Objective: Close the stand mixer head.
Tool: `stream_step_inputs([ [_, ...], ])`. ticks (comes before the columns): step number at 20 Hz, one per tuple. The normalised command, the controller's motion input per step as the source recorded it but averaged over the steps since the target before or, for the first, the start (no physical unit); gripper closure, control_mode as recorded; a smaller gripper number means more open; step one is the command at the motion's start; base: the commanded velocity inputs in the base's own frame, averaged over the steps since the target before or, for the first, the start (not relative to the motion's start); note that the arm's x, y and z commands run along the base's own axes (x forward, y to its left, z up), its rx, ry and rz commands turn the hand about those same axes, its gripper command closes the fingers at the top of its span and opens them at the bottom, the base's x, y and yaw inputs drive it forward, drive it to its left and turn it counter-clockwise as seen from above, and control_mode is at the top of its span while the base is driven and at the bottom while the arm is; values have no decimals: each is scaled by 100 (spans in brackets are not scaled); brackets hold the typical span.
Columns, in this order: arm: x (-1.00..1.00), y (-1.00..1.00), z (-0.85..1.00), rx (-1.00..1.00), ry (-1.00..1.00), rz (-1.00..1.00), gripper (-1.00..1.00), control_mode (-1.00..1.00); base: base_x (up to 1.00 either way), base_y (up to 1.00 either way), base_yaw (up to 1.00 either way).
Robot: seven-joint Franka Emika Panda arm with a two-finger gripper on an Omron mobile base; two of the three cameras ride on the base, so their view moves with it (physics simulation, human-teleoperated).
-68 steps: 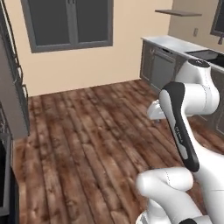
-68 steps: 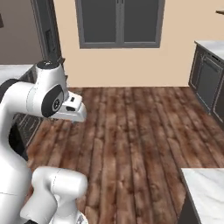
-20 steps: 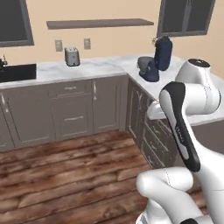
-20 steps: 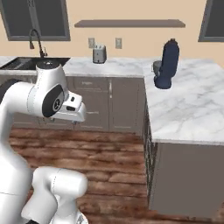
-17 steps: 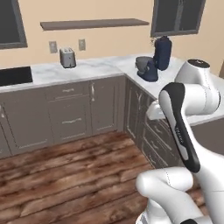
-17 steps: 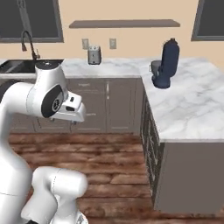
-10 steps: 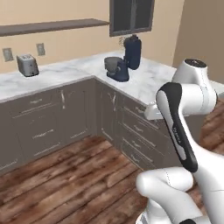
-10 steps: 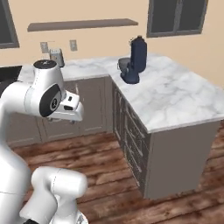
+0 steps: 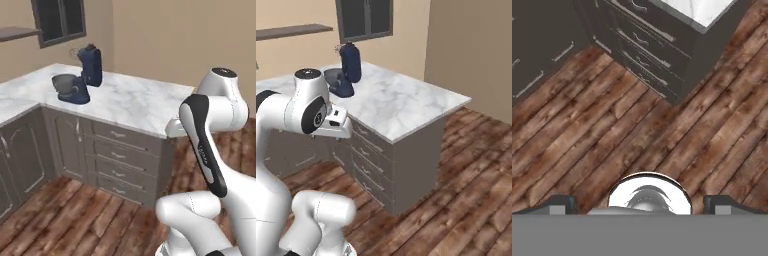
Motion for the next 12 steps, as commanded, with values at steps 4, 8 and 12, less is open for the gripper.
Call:
stream_step_inputs([
  [4, 0, 0, 0, 0, 0, 0, -100, 100, 2, 61, -75],
  [8, 0, 0, 0, 0, 0, 0, -100, 100, -12, 80, -64],
  [12, 0, 0, 0, 0, 0, 0, -100, 100, -6, 99, -54],
])
